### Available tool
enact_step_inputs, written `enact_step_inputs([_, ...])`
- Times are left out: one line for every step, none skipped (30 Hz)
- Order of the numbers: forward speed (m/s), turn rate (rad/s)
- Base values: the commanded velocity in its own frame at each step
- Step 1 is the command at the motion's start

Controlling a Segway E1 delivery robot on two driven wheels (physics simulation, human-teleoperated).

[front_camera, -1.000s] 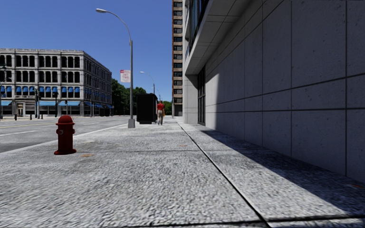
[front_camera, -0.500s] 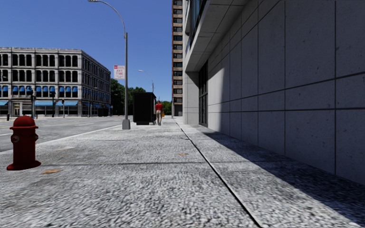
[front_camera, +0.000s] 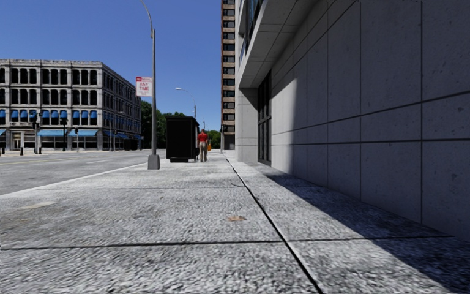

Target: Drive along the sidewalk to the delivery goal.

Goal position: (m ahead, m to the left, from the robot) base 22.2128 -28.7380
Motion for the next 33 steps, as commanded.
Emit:
enact_step_inputs([2.00, 0.00])
enact_step_inputs([2.00, 0.00])
enact_step_inputs([2.00, 0.00])
enact_step_inputs([2.00, 0.00])
enact_step_inputs([2.00, 0.00])
enact_step_inputs([2.00, 0.00])
enact_step_inputs([2.00, 0.00])
enact_step_inputs([2.00, 0.00])
enact_step_inputs([2.00, 0.00])
enact_step_inputs([2.00, 0.00])
enact_step_inputs([2.00, 0.00])
enact_step_inputs([2.00, 0.00])
enact_step_inputs([2.00, 0.00])
enact_step_inputs([2.00, 0.00])
enact_step_inputs([2.00, 0.00])
enact_step_inputs([2.00, 0.00])
enact_step_inputs([2.00, 0.00])
enact_step_inputs([2.00, 0.00])
enact_step_inputs([2.00, 0.00])
enact_step_inputs([2.00, 0.00])
enact_step_inputs([2.00, 0.00])
enact_step_inputs([2.00, 0.00])
enact_step_inputs([2.00, 0.00])
enact_step_inputs([2.00, 0.00])
enact_step_inputs([2.00, 0.00])
enact_step_inputs([2.00, 0.00])
enact_step_inputs([2.00, 0.00])
enact_step_inputs([2.00, 0.00])
enact_step_inputs([2.00, 0.00])
enact_step_inputs([2.00, 0.00])
enact_step_inputs([2.00, 0.00])
enact_step_inputs([2.00, 0.00])
enact_step_inputs([2.00, 0.00])
